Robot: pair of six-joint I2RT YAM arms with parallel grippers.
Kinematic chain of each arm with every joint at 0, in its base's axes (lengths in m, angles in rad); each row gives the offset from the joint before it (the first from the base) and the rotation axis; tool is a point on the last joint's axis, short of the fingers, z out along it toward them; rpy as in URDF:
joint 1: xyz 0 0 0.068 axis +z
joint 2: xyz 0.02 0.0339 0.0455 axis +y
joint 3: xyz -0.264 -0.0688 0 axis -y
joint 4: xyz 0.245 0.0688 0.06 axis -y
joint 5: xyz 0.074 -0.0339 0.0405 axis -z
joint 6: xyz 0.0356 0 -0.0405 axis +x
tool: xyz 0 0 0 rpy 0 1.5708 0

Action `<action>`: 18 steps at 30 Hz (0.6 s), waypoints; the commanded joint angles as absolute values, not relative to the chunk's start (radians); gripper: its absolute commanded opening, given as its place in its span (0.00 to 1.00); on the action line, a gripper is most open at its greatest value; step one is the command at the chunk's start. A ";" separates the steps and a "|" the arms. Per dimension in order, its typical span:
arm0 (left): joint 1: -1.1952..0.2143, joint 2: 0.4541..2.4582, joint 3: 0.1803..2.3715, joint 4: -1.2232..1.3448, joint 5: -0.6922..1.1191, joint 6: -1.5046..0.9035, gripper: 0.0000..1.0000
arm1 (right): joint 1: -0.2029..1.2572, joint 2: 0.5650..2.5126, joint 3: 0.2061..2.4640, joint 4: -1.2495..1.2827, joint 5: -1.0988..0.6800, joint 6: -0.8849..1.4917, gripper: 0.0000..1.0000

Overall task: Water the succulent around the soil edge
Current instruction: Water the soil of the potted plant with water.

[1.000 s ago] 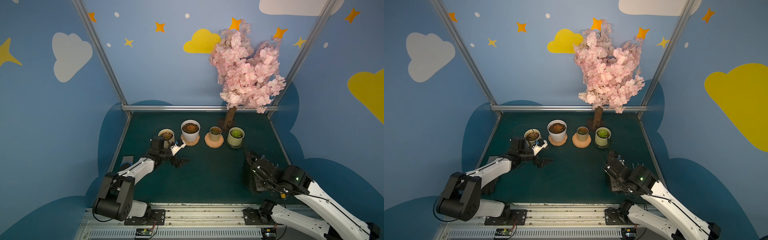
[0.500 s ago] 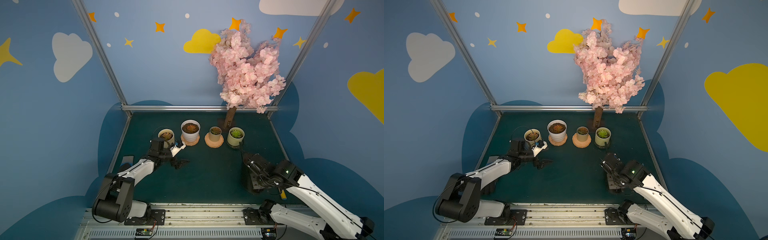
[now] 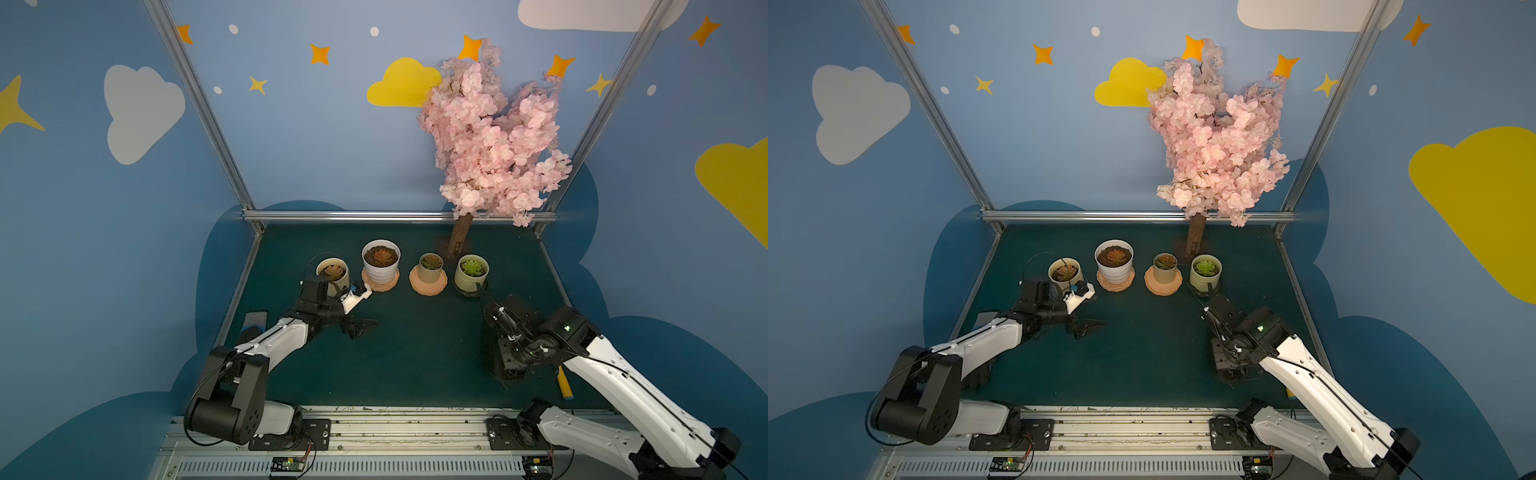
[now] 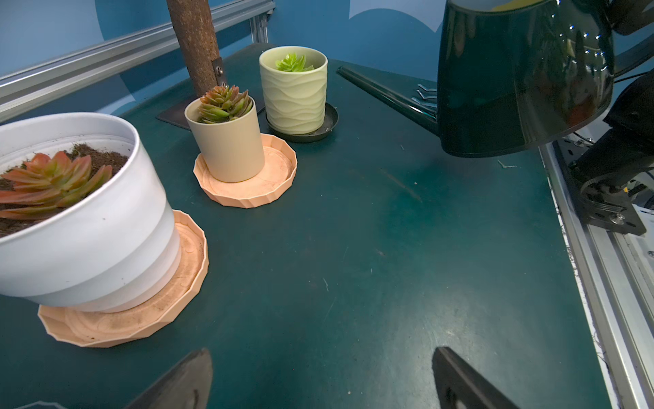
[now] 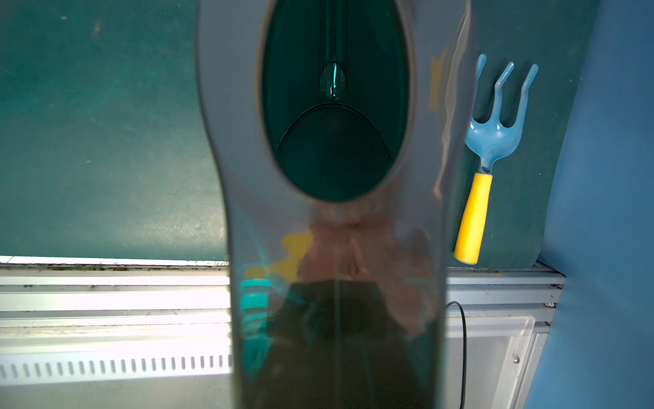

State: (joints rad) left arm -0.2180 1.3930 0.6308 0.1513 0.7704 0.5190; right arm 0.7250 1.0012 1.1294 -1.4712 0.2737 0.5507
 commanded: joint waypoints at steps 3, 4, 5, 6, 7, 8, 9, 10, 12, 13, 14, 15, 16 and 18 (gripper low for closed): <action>-0.215 1.381 0.638 0.123 0.782 0.536 1.00 | 0.698 1.022 1.197 -1.503 0.287 0.506 0.00; -0.216 1.381 0.638 0.122 0.782 0.536 1.00 | 0.695 1.026 1.204 -1.510 0.290 0.500 0.00; -0.215 1.382 0.639 0.121 0.782 0.536 1.00 | 0.690 1.030 1.209 -1.518 0.290 0.496 0.00; -0.215 1.383 0.640 0.120 0.781 0.537 1.00 | 0.686 1.034 1.213 -1.525 0.290 0.492 0.00; -0.214 1.383 0.640 0.120 0.781 0.538 1.00 | 0.682 1.037 1.216 -1.530 0.289 0.489 0.00; -0.213 1.383 0.639 0.120 0.781 0.538 1.00 | 0.680 1.038 1.216 -1.533 0.285 0.485 0.00; -0.213 1.381 0.637 0.121 0.781 0.538 1.00 | 0.677 1.040 1.216 -1.536 0.281 0.483 0.00; -0.214 1.381 0.637 0.121 0.781 0.538 1.00 | 0.677 1.041 1.216 -1.540 0.279 0.482 0.00; -0.213 1.382 0.638 0.121 0.781 0.538 1.00 | 0.674 1.042 1.218 -1.549 0.274 0.477 0.00; -0.214 1.382 0.638 0.121 0.781 0.538 1.00 | 0.674 1.042 1.221 -1.555 0.273 0.476 0.00; -0.214 1.382 0.638 0.121 0.781 0.538 1.00 | 0.672 1.043 1.224 -1.560 0.270 0.473 0.00; -0.213 1.381 0.638 0.121 0.781 0.538 1.00 | 0.671 1.046 1.230 -1.567 0.268 0.470 0.00; -0.213 1.382 0.638 0.121 0.781 0.538 1.00 | 0.670 1.047 1.235 -1.574 0.266 0.467 0.00; -0.214 1.382 0.638 0.123 0.781 0.536 1.00 | 0.668 1.052 1.248 -1.589 0.268 0.464 0.00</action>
